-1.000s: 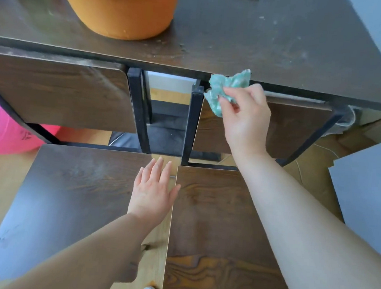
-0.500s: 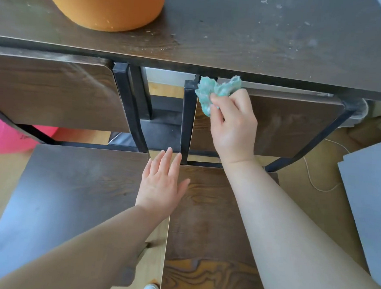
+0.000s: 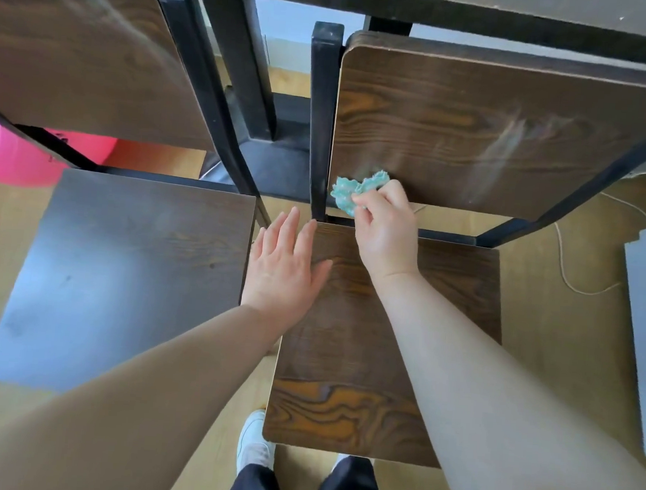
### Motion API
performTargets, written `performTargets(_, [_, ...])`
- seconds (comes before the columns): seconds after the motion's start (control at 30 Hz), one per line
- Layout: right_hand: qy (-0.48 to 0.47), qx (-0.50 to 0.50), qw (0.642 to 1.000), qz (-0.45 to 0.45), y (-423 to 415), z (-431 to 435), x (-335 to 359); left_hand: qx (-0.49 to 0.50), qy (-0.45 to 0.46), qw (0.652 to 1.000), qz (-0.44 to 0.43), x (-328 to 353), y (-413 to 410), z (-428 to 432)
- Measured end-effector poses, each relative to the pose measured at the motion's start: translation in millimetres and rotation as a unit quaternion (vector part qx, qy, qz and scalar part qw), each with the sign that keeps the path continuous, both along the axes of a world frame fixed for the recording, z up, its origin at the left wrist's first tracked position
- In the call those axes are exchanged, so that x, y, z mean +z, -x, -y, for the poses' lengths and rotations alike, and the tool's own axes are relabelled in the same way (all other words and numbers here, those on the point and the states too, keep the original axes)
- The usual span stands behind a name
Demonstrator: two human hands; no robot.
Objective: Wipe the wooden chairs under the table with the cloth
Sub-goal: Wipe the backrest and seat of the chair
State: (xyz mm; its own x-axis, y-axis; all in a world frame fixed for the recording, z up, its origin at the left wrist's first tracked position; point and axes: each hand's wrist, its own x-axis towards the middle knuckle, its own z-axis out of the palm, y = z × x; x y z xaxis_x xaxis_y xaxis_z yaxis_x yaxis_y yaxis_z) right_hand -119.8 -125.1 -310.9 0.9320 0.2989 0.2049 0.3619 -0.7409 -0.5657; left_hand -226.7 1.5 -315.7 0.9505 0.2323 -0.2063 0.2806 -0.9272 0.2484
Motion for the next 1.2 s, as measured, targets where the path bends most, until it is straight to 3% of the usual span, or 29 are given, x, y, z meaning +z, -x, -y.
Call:
performTargets(0.13, [0.028, -0.038, 0.998, -0.045, 4, 14, -8, 0.006, -0.006, 1.0, 0.003, 7, 2, 5])
performTargets(0.2, [0.032, -0.011, 0.999, -0.035, 8, 23, -3, 0.008, -0.008, 1.0, 0.008, 13, 2, 7])
performTargets(0.3, [-0.004, 0.022, 1.0, -0.001, 15, 36, 23, 0.007, -0.024, 1.0, 0.011, 23, 2, 12])
performTargets(0.53, [-0.086, -0.011, 0.99, 0.111, -19, 50, 127, 0.002, -0.045, 0.998, 0.051, 66, -26, 23])
performTargets(0.67, [-0.067, 0.025, 0.981, 0.179, -49, 44, 153, 0.032, -0.045, 0.996, 0.072, 78, -43, 26])
performTargets(0.87, [-0.073, 0.029, 0.977, 0.197, -58, 32, 134, 0.051, -0.025, 0.994, 0.088, 64, -42, 36])
performTargets(1.2, [-0.043, 0.005, 0.995, 0.087, -41, 45, 62, 0.046, -0.031, 0.998, 0.044, 42, -34, 35])
